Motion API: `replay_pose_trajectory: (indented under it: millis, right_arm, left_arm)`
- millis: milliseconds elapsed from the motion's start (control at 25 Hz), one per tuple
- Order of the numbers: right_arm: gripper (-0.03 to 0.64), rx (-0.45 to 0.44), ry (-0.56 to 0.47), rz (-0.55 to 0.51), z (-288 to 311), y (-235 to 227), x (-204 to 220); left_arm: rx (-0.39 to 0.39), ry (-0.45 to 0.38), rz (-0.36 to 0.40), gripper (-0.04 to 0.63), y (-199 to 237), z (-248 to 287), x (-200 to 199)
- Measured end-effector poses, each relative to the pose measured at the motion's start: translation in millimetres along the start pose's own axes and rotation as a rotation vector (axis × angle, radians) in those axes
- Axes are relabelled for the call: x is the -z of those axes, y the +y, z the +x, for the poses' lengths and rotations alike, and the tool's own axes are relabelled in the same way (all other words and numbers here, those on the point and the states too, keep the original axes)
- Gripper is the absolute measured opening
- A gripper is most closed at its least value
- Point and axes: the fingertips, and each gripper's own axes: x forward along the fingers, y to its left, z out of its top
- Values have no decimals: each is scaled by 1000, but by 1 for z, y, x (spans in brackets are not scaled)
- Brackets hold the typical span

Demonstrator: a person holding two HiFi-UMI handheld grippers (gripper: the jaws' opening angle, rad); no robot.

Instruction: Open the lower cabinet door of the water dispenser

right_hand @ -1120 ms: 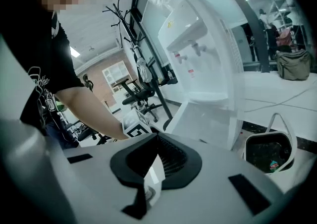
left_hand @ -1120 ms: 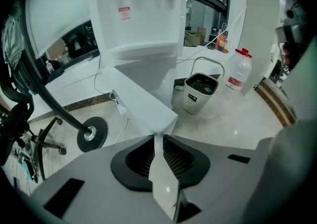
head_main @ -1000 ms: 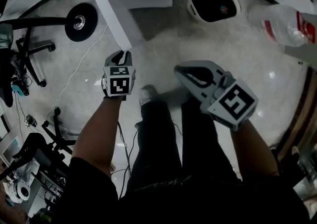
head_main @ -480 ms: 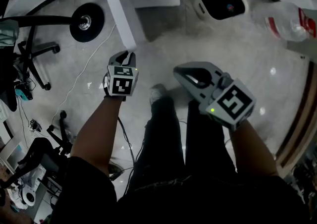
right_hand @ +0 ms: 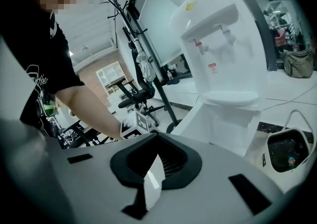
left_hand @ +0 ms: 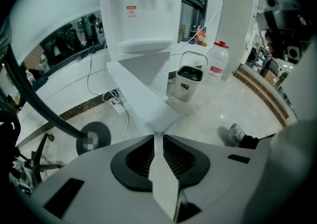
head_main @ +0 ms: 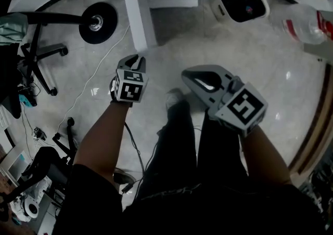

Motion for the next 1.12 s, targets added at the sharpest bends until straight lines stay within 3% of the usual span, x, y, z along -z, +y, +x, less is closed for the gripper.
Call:
replay_pose_trajectory:
  millis: [760,1040,1120]
  right_arm:
    - [12,7,6,5,35,20,-23]
    - [12,12,2,15,30,27,-23]
    - [12,11,5,9,25,30,-22]
  left_arm:
    - [44,31,107,54,33,-10,18]
    - [74,40,29,55,26,-20,28]
    - [92,27,-27,55,20,-30,32]
